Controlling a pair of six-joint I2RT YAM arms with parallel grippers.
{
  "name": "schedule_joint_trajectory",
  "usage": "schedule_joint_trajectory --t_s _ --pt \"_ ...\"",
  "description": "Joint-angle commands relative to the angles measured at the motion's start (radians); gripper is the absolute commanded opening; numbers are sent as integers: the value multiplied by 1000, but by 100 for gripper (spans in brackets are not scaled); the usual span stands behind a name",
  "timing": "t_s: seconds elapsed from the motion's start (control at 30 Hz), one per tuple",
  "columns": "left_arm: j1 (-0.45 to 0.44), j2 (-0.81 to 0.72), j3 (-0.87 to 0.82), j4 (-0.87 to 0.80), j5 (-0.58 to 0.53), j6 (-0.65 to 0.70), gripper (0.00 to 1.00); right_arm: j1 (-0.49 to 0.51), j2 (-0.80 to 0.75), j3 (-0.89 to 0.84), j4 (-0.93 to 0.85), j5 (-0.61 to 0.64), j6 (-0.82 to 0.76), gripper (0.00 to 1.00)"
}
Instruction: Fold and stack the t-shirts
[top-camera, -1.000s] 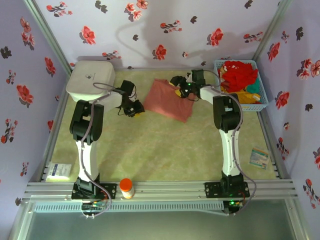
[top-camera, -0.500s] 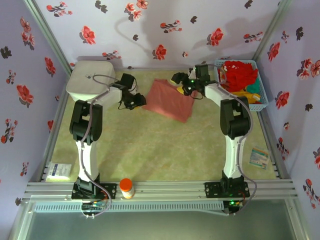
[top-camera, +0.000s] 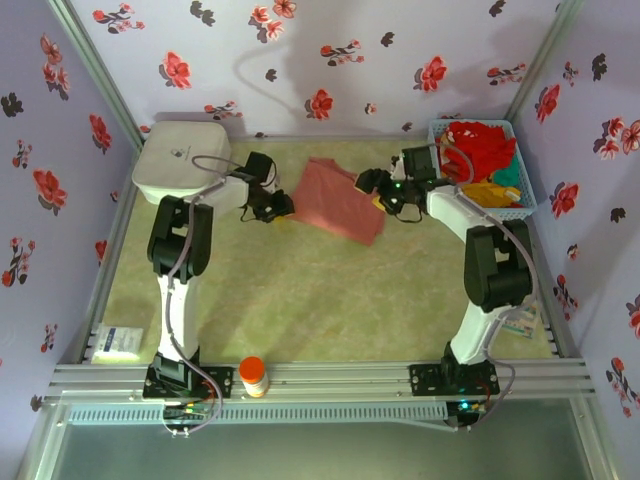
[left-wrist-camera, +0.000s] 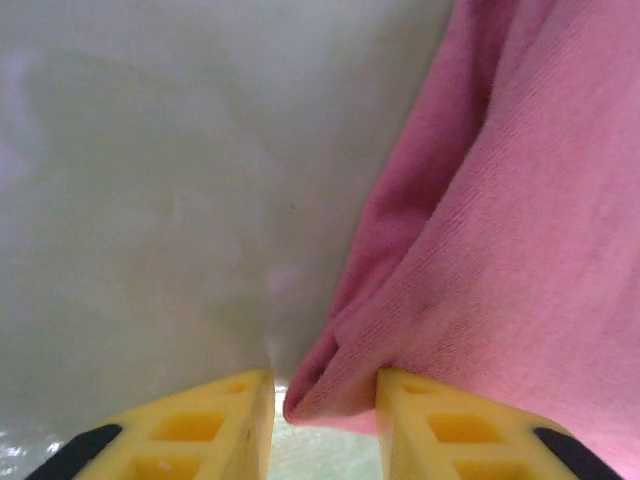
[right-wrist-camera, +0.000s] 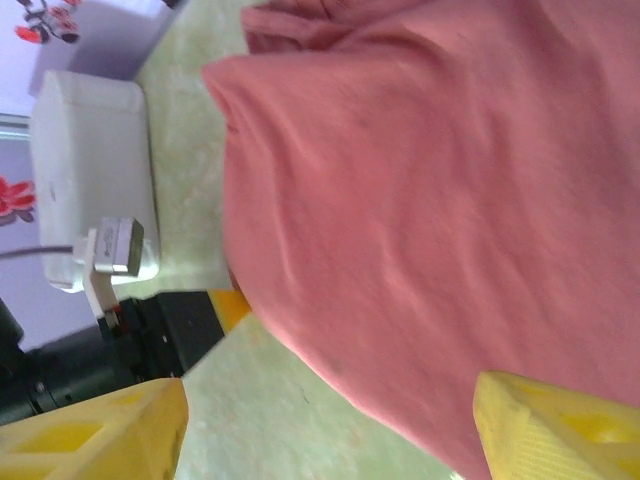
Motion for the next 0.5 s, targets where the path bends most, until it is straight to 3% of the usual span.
schedule_joint_trajectory --t_s 0.0,0.27,0.47 --pt "-13 13 27 2 1 -8 29 -5 -83 -68 -28 57 -37 75" --pt "-29 -21 15 -26 -8 6 1 -23 -252 -154 -184 220 -104 74" --pt "-35 -76 -37 -58 -30 16 0 -55 -318 -189 -202 257 -104 74"
